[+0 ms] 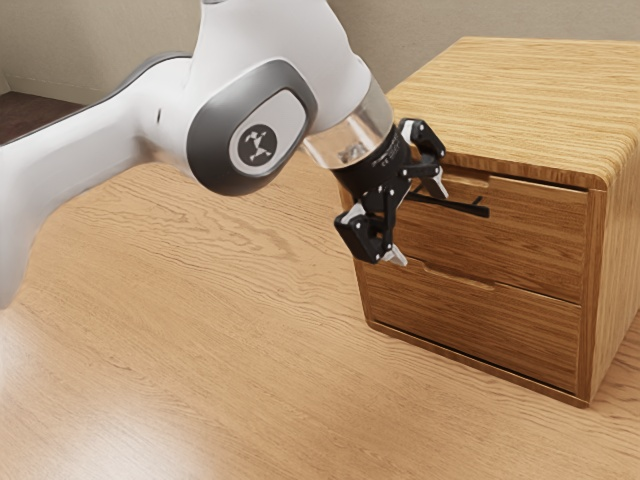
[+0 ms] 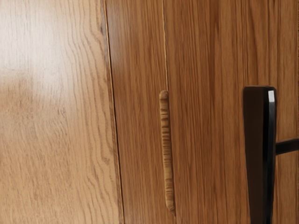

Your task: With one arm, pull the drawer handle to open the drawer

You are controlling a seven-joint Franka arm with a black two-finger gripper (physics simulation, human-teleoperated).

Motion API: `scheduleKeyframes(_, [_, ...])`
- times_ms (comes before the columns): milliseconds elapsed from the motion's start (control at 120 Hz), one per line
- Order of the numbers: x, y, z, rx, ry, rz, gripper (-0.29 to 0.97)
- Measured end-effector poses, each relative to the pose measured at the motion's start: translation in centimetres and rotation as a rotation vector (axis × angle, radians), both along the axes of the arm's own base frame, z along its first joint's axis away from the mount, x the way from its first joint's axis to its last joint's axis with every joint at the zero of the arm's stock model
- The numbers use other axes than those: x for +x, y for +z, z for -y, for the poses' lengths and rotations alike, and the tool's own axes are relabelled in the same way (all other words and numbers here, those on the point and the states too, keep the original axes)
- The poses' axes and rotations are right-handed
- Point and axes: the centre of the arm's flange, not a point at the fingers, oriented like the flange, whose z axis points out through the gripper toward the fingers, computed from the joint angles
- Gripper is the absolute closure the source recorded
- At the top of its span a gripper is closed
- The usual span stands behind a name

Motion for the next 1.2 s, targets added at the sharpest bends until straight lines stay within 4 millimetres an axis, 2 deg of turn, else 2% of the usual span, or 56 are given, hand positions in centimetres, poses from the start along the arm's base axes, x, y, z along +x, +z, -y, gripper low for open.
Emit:
scheduleKeyframes(183, [0.0,-0.3,0.0,-0.001,0.006,-0.006,0.02])
scheduleKeyframes(483, [-0.4,0.1,-0.1,0.006,0.013,-0.008,0.25])
scheduleKeyframes(667, [-0.9,0.6,0.1,0.027,0.013,-0.013,0.47])
scheduleKeyframes(850, [-2.4,2.3,0.8,0.037,-0.002,0.009,0.67])
scheduleKeyframes(933, [-3.0,2.9,1.3,0.039,-0.011,0.017,0.72])
scheduleKeyframes(1200, [-3.6,1.9,1.9,0.045,-0.019,-0.009,0.79])
